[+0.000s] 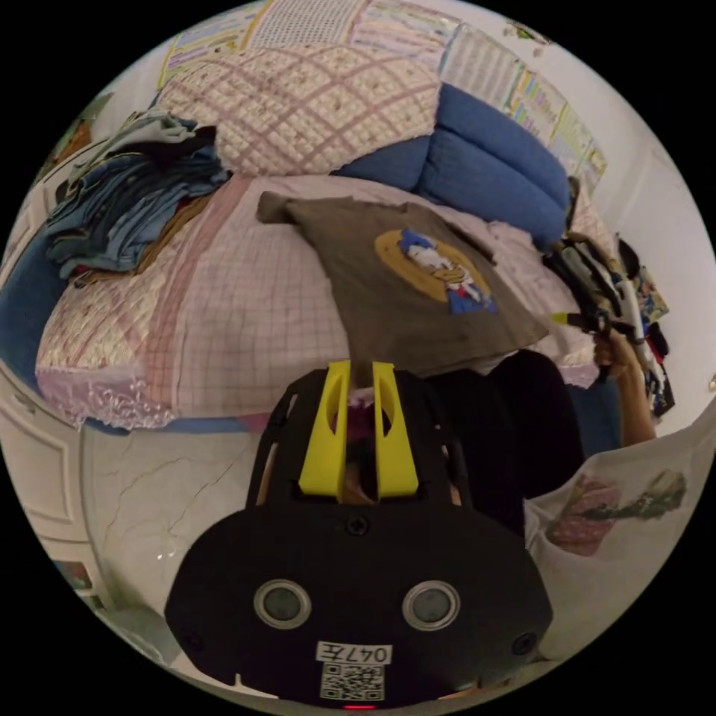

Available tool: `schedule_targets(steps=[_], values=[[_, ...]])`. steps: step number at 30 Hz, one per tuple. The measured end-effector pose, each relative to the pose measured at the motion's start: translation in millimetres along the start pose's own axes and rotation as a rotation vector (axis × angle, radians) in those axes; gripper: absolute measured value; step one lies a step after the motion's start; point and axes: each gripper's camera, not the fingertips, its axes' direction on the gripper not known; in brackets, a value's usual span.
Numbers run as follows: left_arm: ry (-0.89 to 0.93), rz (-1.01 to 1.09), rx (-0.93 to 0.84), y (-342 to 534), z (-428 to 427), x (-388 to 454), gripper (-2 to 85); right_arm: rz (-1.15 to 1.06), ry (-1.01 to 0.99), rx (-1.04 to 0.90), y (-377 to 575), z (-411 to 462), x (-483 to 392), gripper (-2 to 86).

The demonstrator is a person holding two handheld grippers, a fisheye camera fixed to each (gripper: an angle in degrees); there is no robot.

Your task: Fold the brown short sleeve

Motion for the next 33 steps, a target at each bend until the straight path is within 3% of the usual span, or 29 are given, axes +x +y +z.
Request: schedule_targets(steps=[3,11,16,22,26,33], values=[[-0.009,-0.053,0.073,-4,-11,-12,6.9,-0.009,0.029,0.159,-39,-8,-5,2.5],[0.07,-0.014,0.14,-28,-12,-2,5.9,-0.103,0.128,-0.082,-161,95,-24,3.7],[0.103,0.013,0.133,-31,7,3,5.6,-0.148,0.194,-0.187,-169,123,-51,0.5],[0.089,0.028,0.118,-42,24,7,5.6,-0.247,0.393,-0.077,-180,93,-98,-0.2],[0.094,0.023,0.137,-48,33,12,5.6,-0.23,0.522,-0.062,-203,83,-107,-0.2],[0.048,-0.021,0.159,-73,49,9,5.8,-0.099,0.575,-0.188,-197,114,-115,0.5]])
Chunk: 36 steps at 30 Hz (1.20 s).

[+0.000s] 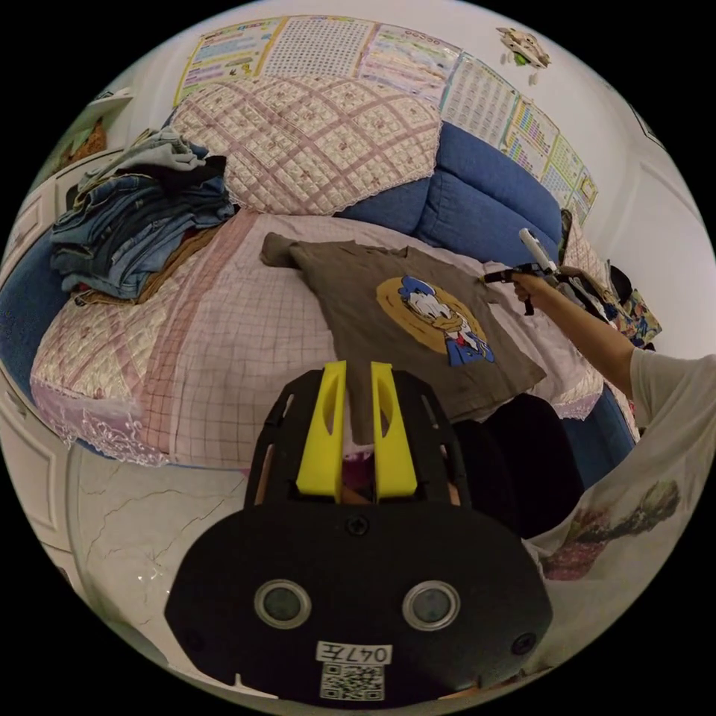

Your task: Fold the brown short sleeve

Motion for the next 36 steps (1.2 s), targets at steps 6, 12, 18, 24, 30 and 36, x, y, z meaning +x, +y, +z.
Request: schedule_targets(steps=[6,12,18,24,30,36], values=[[-0.167,-0.087,0.026,-78,29,-44,6.0,0.077,-0.046,0.29,57,-101,-41,2.9],[-0.023,-0.338,-0.017,-146,110,-77,11.8,-0.081,-0.433,0.575,182,-189,-139,0.5],[-0.025,-0.474,0.081,-171,166,-67,11.8,-0.204,-0.494,0.365,244,-186,-209,-0.4],[0.06,0.302,-0.093,-165,200,95,6.7,-0.235,-0.388,0.319,270,-209,-222,-0.7],[-0.122,0.64,-0.101,-49,178,191,10.4,-0.194,-0.465,0.316,287,-226,-243,-1.1],[-0.167,0.485,-0.129,-70,169,133,10.6,-0.326,-0.312,0.259,290,-241,-295,-0.6]])
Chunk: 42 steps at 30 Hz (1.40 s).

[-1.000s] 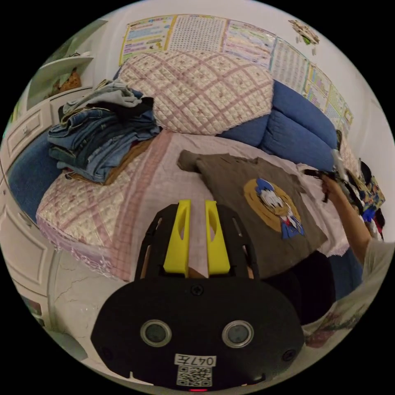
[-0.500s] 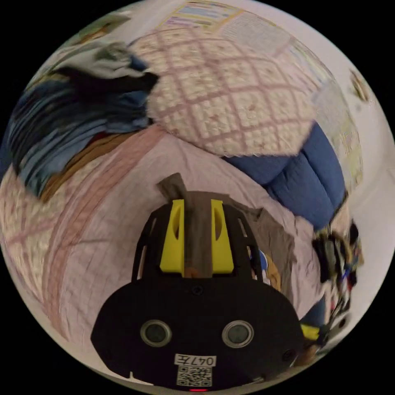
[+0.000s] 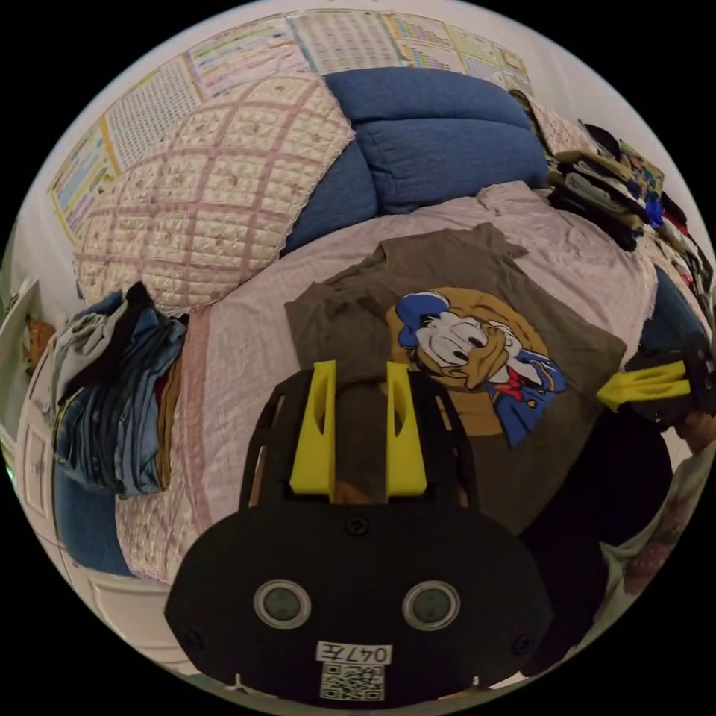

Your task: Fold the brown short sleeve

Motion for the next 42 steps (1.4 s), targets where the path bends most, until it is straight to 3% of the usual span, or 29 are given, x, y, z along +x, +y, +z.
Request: schedule_targets(steps=[3,8,15,19,21,23,26,27,33,37,39,42], values=[[0.085,0.101,0.014,-21,3,2,12.1,-0.047,-0.007,-0.051,-6,2,-15,-0.6],[0.009,0.292,-0.122,-41,25,20,10.3,-0.035,-0.015,-0.051,-8,-5,-25,-0.6],[0.106,0.243,-0.124,-86,16,-8,3.2,-0.01,-0.102,-0.093,-15,-5,-23,-0.9],[0.155,0.073,-0.017,-126,-18,-58,0.4,0.015,-0.141,-0.094,-16,-9,-21,-1.1],[0.183,-0.122,0.088,-134,-41,-102,0.0,0.023,-0.146,-0.091,-16,-11,-21,-1.1],[0.163,-0.471,0.163,-127,-61,-167,-0.1,0.022,-0.147,-0.095,-17,-12,-23,-1.1],[-0.037,-0.865,0.085,-102,-74,-225,0.2,0.011,-0.139,-0.103,-19,-14,-27,-1.1],[-0.063,-0.908,0.073,-99,-76,-231,0.4,0.009,-0.138,-0.104,-19,-14,-28,-1.1],[0.047,-0.959,0.052,-117,-105,-272,7.1,0.002,-0.136,-0.108,-21,-18,-32,-1.2],[0.08,-0.702,0.097,-189,-136,-275,3.5,-0.005,-0.121,-0.118,-22,-19,-35,-1.2],[0.022,-0.651,0.037,-222,-142,-278,4.9,-0.005,-0.119,-0.122,-23,-19,-35,-1.2],[-0.051,-0.751,-0.043,-252,-152,-293,7.3,0.006,-0.132,-0.123,-23,-20,-32,-1.2]])
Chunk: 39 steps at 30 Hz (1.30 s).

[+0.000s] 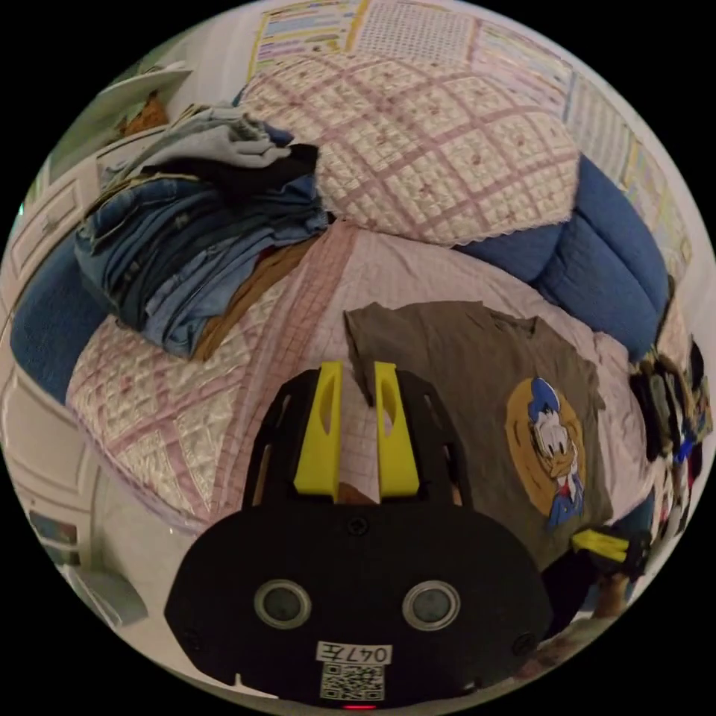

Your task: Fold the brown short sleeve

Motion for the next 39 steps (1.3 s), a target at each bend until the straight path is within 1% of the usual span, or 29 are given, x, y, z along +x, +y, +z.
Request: schedule_targets(steps=[3,4,5,8,11,14,16,18,22,27,29,33,35,37,39], values=[[0.207,-0.16,0.012,-3,-19,-13,9.3,0.007,-0.012,0.005,1,-2,3,-1.2],[0.304,-0.229,0.02,-1,-22,-19,10.2,0.006,-0.01,0.004,1,-2,3,-1.2],[0.339,-0.296,0.02,-2,-23,-25,11.0,0.002,-0.006,0.0,1,-2,3,-1.2],[0.26,-0.395,0.038,-21,-30,-31,10.9,-0.011,0.005,-0.005,0,-2,2,-1.2],[0.297,-0.438,0.042,-49,-31,-31,10.2,-0.008,-0.007,0.001,2,-3,5,-1.2],[0.264,-0.471,0.039,-72,-33,-25,8.2,0.006,-0.022,0.004,3,-4,10,-1.2],[0.251,-0.468,0.037,-83,-36,-17,5.6,0.005,-0.021,0.005,4,-4,11,-1.2],[0.243,-0.464,0.034,-93,-39,-8,0.5,0.0,-0.014,0.005,5,-5,12,-1.2],[0.208,-0.417,0.071,-112,-53,17,-0.7,-0.008,-0.009,0.003,6,-4,15,-1.2],[0.186,-0.465,0.132,-115,-67,14,0.5,0.002,-0.03,0.007,10,-5,24,-1.2],[0.218,-0.496,0.144,-119,-68,-3,5.3,0.001,-0.032,0.005,11,-4,27,-1.2],[0.256,-0.506,0.137,-130,-63,-19,8.3,-0.001,-0.032,0.001,13,-3,32,-1.2],[0.293,-0.443,0.076,-143,-42,-15,8.5,0.0,-0.036,-0.003,14,-2,36,-1.2],[0.291,-0.43,0.018,-147,-20,-10,8.5,0.001,-0.04,-0.005,15,-1,39,-1.2],[0.28,-0.426,0.004,-143,-2,-4,8.1,0.004,-0.044,-0.005,17,-1,43,-1.2]])
